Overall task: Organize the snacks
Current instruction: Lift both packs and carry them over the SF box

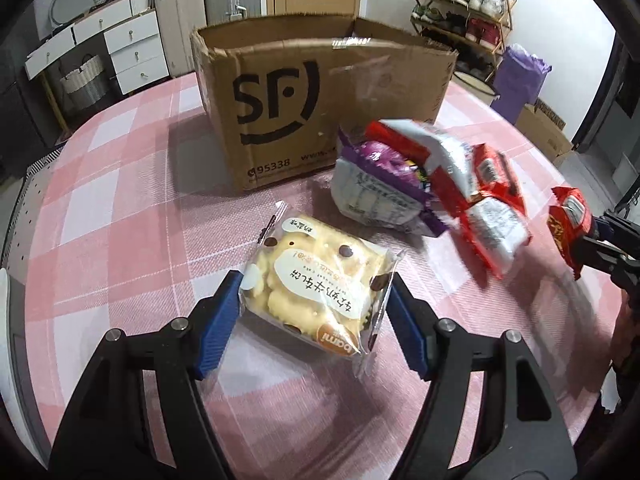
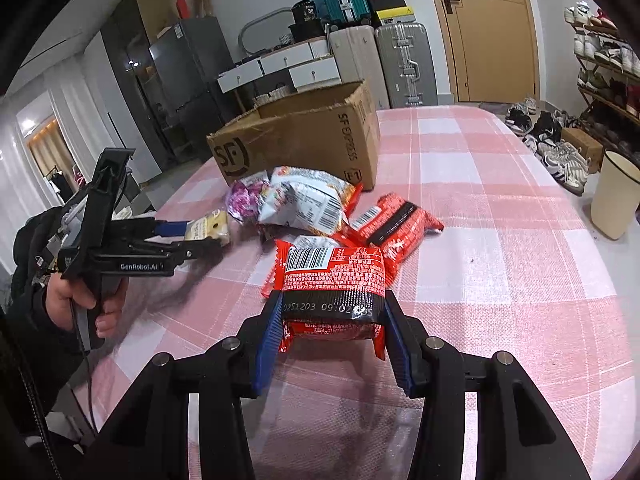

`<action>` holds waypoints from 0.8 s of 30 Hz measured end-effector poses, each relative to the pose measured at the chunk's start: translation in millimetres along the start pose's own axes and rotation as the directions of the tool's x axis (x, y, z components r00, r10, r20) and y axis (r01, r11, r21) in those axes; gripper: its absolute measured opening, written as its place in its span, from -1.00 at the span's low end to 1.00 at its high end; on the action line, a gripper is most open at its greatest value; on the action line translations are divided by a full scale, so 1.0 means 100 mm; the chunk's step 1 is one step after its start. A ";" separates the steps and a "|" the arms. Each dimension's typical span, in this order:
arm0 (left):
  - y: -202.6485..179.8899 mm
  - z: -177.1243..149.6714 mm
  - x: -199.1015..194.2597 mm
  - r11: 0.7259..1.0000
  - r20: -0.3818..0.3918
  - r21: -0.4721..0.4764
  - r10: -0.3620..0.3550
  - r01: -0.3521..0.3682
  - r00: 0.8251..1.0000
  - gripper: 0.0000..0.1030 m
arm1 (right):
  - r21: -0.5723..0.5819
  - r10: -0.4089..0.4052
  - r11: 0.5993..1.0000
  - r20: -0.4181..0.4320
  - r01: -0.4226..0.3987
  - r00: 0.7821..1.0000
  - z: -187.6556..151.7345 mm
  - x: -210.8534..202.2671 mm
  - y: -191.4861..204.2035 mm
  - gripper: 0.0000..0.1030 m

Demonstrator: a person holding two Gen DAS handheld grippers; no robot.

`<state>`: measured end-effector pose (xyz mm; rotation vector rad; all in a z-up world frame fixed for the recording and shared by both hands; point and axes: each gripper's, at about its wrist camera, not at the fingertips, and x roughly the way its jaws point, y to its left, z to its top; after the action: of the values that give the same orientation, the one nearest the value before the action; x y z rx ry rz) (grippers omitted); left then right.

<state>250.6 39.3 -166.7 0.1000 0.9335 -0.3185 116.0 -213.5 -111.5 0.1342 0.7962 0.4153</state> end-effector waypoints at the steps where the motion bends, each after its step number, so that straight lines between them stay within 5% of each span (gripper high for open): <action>1: -0.02 -0.03 -0.08 1.000 0.008 -0.004 0.001 -0.001 1.000 0.33 | -0.002 0.002 1.000 0.005 -0.002 1.000 0.01 -0.03 0.02 -0.08; 11: -0.32 -0.06 -0.84 0.999 0.128 -0.013 -0.037 0.039 0.991 0.33 | -0.017 0.064 0.998 0.072 -0.063 0.995 0.30 -0.27 0.23 -0.08; 24: -0.76 0.24 -1.81 0.998 0.280 0.039 -0.054 0.045 0.958 0.34 | -0.094 0.116 0.991 0.198 -0.099 0.973 0.82 -0.72 0.57 -0.08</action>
<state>145.5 2.7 -3.1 0.0592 0.6495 -0.3837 112.2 -187.7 8.9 0.1400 0.5709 0.5278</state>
